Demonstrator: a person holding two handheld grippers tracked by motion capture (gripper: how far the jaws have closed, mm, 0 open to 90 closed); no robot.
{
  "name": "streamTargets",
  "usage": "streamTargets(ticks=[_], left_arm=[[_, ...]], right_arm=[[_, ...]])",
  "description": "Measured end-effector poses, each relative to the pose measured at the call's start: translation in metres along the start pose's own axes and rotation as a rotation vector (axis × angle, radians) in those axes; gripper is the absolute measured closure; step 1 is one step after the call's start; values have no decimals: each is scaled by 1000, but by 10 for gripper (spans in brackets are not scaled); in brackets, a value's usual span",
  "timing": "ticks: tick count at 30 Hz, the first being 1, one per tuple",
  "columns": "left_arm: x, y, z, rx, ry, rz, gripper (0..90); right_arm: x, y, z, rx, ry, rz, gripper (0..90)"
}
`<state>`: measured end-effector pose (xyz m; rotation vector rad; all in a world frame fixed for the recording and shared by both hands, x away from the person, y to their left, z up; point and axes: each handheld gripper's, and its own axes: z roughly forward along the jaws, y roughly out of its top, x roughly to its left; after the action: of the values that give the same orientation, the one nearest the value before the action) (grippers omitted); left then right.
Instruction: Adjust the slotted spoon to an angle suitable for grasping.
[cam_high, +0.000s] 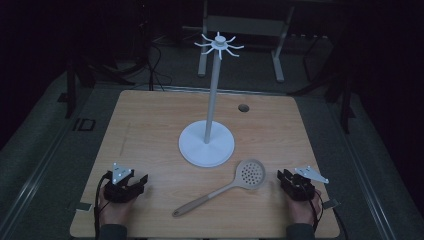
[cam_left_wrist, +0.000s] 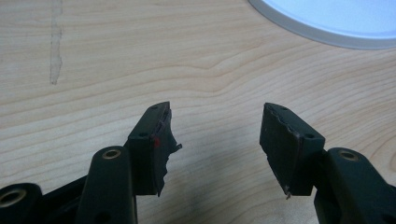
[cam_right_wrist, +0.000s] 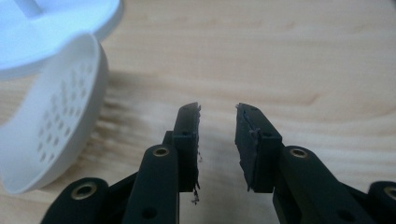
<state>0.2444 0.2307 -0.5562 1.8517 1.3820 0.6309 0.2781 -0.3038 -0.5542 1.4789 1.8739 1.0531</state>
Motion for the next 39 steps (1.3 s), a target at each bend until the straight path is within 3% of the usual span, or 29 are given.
streamTargets(ticks=[3, 5, 11, 12, 17, 24, 29, 35, 39], left_arm=[[-1, 0, -1, -2, -2, 6, 435], [-1, 0, -1, -4, -1, 6, 434], [0, -1, 0, 3, -2, -3, 432], [0, -1, 1, 10, -7, -1, 432], [-3, 0, 2, 7, -23, 14, 431], [-5, 0, 3, 14, -31, 15, 432], [-5, 0, 3, 16, -33, 17, 433], [-5, 0, 4, 18, -34, 15, 432], [-5, 0, 3, 16, -34, 8, 431]], right_arm=[[6, 2, -3, -30, -2, -40, 735], [7, 2, -4, -32, 13, -40, 741], [22, 14, -13, -66, 45, -130, 783], [26, 17, -14, -69, 66, -152, 831], [37, 23, -12, -66, 108, -176, 897], [65, 34, 6, -24, 160, -266, 897], [78, 42, 25, 38, 156, -328, 897], [78, 41, 38, 102, 125, -365, 898], [76, 40, 37, 106, 124, -363, 899]])
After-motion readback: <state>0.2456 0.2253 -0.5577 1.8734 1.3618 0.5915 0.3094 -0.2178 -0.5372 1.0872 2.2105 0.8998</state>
